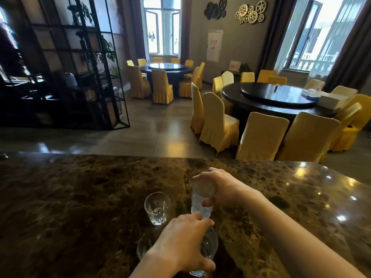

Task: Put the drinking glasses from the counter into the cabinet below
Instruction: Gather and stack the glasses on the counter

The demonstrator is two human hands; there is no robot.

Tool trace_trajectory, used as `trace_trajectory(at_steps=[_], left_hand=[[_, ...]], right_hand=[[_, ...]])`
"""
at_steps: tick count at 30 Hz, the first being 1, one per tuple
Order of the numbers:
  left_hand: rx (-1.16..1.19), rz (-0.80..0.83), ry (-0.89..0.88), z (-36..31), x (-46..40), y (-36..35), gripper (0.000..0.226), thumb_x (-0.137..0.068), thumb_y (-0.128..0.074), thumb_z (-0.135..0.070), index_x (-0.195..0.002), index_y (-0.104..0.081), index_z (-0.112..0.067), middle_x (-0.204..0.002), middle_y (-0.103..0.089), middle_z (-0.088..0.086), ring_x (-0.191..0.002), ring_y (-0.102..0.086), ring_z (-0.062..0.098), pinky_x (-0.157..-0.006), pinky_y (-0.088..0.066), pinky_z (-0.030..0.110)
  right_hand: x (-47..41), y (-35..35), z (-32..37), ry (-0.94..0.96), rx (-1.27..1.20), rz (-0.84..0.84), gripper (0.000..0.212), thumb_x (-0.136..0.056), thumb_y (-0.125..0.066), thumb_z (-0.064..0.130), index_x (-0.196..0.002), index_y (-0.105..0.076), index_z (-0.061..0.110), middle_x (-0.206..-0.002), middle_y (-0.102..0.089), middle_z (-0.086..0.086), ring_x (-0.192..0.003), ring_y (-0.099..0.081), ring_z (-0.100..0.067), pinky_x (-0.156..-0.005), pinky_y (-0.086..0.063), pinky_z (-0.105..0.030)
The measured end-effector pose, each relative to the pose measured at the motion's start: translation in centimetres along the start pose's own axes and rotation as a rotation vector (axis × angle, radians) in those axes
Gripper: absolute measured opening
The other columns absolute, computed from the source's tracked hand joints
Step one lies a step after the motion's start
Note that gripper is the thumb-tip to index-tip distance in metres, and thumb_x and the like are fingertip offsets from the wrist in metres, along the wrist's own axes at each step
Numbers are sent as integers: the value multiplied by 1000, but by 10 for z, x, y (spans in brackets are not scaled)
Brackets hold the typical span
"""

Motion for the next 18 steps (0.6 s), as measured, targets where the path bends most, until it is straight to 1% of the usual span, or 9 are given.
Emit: trace_trajectory(at_steps=[3, 5, 6, 9, 18], left_hand=[[0, 7, -7, 2, -2, 1, 90, -71, -77, -64, -146, -33, -42, -149, -43, -11, -136, -41, 20, -112, -34, 43], [3, 8, -14, 3, -3, 1, 89, -72, -77, -63, -146, -33, -41, -149, -43, -9, -136, -41, 21, -112, -33, 44], [7, 8, -16, 4, -4, 1, 89, -72, -77, -63, -146, -33, -41, -150, -42, -8, -137, -40, 21, -113, -33, 44], [7, 3, -22, 5, -6, 1, 89, -73, -77, -61, -147, -32, -41, -151, -41, -9, -138, -39, 21, -114, -32, 44], [13, 20, -34, 4, -9, 3, 91, -74, -77, -60, -149, -31, -40, -155, -36, -11, -141, -35, 20, -114, -30, 44]], right_hand=[[-13, -11, 1, 12, -14, 1, 80, -70, -91, 38, -139, -52, 42, -118, -47, 13, -110, -42, -10, -76, -44, -18], [-20, -17, 1, 16, -7, 8, 80, -70, -91, 38, -140, -52, 42, -119, -46, 13, -110, -41, -9, -74, -42, -17], [-22, -18, 1, 14, -7, 12, 80, -70, -91, 38, -140, -52, 42, -120, -47, 13, -111, -41, -10, -77, -43, -18], [-25, -19, 2, -1, -13, 30, 81, -70, -91, 38, -141, -52, 42, -125, -48, 10, -115, -44, -13, -90, -50, -29], [-19, -21, 3, -38, -69, 35, 81, -74, -89, 34, -144, -49, 41, -133, -47, 8, -125, -43, -17, -101, -51, -37]])
Point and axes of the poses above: each hand's wrist, its own x-axis away from the middle knuckle, its own y-axis out of the back of the hand, z = x × y, the point moved 1 cm from there along -x, towards the middle knuckle
